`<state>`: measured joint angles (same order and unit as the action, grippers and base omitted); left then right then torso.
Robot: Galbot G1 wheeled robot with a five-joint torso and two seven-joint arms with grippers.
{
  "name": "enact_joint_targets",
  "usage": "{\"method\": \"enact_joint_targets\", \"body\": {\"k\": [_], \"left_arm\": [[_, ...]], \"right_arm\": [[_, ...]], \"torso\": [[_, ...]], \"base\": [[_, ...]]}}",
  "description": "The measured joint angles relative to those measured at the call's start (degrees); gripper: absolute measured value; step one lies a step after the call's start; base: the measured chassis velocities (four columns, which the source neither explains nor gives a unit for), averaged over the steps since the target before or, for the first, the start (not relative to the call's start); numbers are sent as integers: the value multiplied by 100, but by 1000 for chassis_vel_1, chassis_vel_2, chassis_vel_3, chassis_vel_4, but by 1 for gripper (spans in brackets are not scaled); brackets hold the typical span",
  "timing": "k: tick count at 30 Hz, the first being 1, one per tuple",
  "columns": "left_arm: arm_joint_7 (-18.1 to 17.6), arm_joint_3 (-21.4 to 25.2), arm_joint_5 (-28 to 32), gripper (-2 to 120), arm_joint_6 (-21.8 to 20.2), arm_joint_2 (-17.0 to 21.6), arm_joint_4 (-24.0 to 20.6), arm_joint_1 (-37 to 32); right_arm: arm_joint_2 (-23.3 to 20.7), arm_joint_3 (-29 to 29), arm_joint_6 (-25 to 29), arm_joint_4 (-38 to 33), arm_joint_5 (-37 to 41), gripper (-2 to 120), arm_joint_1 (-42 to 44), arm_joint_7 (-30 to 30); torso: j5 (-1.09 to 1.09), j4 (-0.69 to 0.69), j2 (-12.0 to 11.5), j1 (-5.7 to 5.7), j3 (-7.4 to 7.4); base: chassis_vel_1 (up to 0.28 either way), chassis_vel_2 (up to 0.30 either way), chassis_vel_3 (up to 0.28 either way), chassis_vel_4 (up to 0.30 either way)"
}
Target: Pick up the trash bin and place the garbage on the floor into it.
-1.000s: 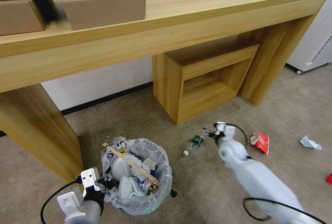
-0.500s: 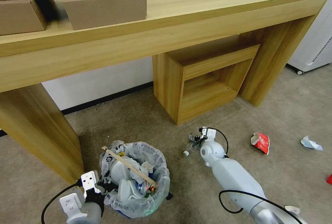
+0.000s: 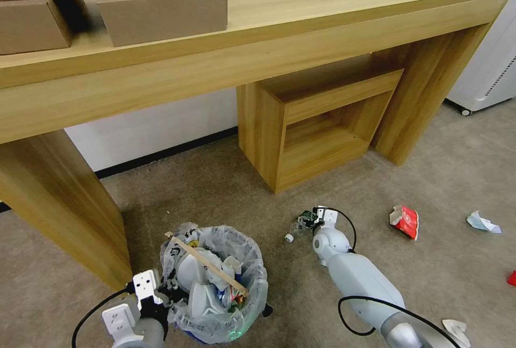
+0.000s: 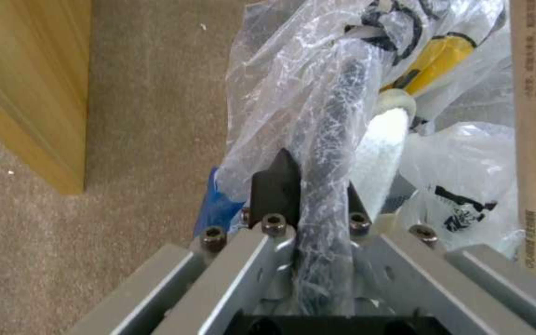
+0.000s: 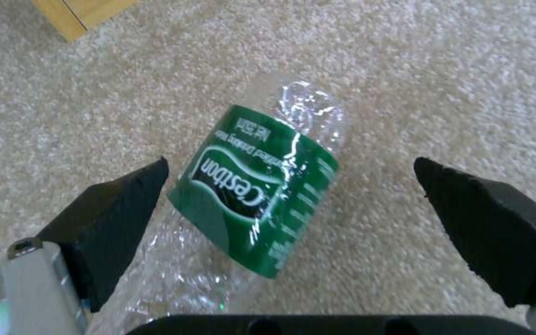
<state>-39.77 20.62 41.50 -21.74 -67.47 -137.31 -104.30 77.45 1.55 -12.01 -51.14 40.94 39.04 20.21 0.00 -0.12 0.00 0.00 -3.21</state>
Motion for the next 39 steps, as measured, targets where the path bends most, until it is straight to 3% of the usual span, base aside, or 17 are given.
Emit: {"method": "enact_joint_targets", "body": {"k": [19,28,39], "left_arm": [[50,-80,-116,0,62,-16,90,-22],[48,-169,-114,0,73,-2,130,45],[36,-168,-128,0,90,65,102,11]], "right_arm": [[598,-31,551,1544,-695,100,-523,-532],[685,69,708,1764,-863,99,-530,-655],[661,99,807,1701,-859,58,-435,-677]], "torso": [[0,0,0,0,0],[-1,0,0,0,1],[-1,-2,0,0,1]], "base": [[0,0,0,0],[0,0,0,0],[0,0,0,0]]}}
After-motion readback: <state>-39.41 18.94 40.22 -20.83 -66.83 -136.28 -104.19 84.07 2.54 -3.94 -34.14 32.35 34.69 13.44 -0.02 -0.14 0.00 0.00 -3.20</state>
